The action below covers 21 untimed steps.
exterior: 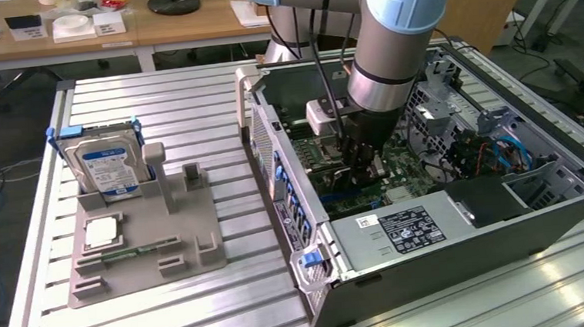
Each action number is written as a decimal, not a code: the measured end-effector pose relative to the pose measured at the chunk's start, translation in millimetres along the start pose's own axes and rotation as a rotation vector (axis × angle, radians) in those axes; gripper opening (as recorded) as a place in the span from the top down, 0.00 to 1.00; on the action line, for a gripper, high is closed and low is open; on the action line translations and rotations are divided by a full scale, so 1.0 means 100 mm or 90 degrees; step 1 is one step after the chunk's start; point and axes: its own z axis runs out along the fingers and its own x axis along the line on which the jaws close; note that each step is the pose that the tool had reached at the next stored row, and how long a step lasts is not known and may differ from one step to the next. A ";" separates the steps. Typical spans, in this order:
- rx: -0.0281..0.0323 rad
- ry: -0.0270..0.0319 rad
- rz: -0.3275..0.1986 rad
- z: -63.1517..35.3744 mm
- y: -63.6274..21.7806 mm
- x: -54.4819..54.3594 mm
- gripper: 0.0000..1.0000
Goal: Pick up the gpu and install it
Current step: 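Insert the gpu into the slot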
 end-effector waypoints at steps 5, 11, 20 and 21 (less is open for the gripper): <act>-0.0004 0.0005 0.000 0.026 0.001 0.00 0.72; -0.0002 0.0000 0.000 0.037 0.001 0.00 0.72; -0.0002 -0.0001 0.000 0.012 0.000 0.00 0.72; -0.0002 0.0001 0.000 0.006 0.000 0.00 0.72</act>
